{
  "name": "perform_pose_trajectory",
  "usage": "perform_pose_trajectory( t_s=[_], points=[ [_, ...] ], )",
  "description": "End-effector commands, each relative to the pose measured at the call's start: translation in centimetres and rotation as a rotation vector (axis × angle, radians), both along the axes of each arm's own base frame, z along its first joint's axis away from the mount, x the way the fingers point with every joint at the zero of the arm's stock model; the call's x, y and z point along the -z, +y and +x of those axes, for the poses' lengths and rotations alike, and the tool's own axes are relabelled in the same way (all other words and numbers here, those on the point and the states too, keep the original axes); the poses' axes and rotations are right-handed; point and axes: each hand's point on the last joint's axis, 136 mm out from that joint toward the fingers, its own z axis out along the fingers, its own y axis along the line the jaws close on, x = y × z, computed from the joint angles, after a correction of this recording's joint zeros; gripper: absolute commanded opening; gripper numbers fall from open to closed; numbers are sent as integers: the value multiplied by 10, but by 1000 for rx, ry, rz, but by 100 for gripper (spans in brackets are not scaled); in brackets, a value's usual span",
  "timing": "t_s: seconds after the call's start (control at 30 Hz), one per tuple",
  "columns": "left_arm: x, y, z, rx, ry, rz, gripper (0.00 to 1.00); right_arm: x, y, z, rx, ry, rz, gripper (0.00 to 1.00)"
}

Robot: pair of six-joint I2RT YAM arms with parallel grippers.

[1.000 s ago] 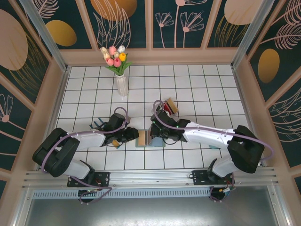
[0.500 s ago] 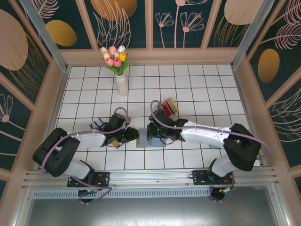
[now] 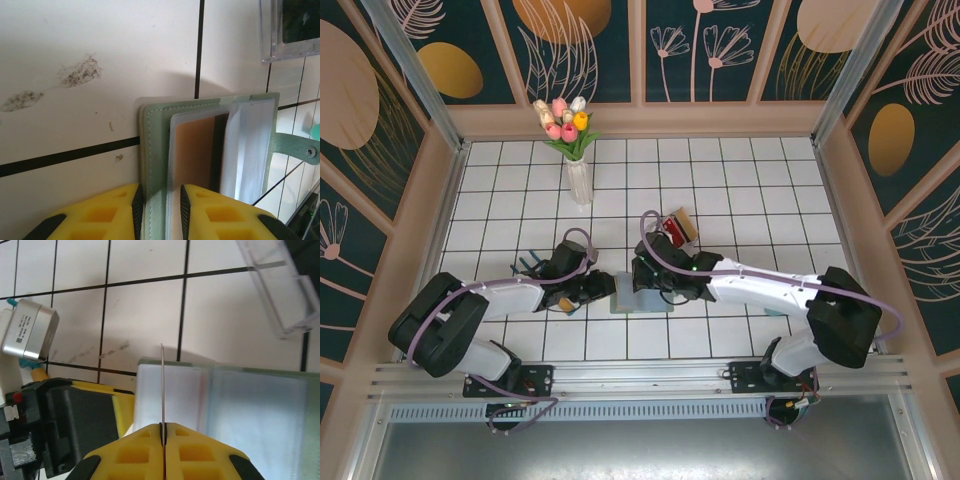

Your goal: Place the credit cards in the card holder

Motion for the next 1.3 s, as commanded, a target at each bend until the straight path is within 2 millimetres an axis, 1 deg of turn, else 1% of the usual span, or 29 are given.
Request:
perform_pose_trajectory(
  t_s=[0.0,0.07,0.27,0.37,0.47,0.53,0.67,0.8,0.9,1.13,1.2,1.27],
  points=[
    [-13,-8,1,20,-22,-39,29,0,24,-5,-47,3,54,8],
    [-11,-8,0,19,-15,-34,29,4,32,-7,-57,21,78,8],
    [-1,-6,-2,20,8,-23,29,35,33,-13,-53,72,37,8],
    [4,-6,-3,20,17,-16,29,56,28,-18,-58,104,-35,9],
    [14,-2,-6,18,33,10,28,69,14,-18,-22,100,-175,8],
    [23,2,-8,12,47,33,27,69,7,-17,-4,81,-241,7],
    [40,9,-15,9,77,72,26,68,-3,-17,12,77,-299,7],
    [50,15,-18,3,91,100,23,68,-8,-19,14,80,-330,7],
    [57,19,-20,-1,101,125,22,68,-16,-18,34,79,-369,7],
    [62,21,-20,-5,106,141,19,63,-36,-17,87,71,-444,6],
    [60,21,-20,-6,103,137,19,60,-37,-17,86,67,-429,6],
    [52,16,-16,-3,76,109,19,52,-34,-16,86,56,-392,6]
  ],
)
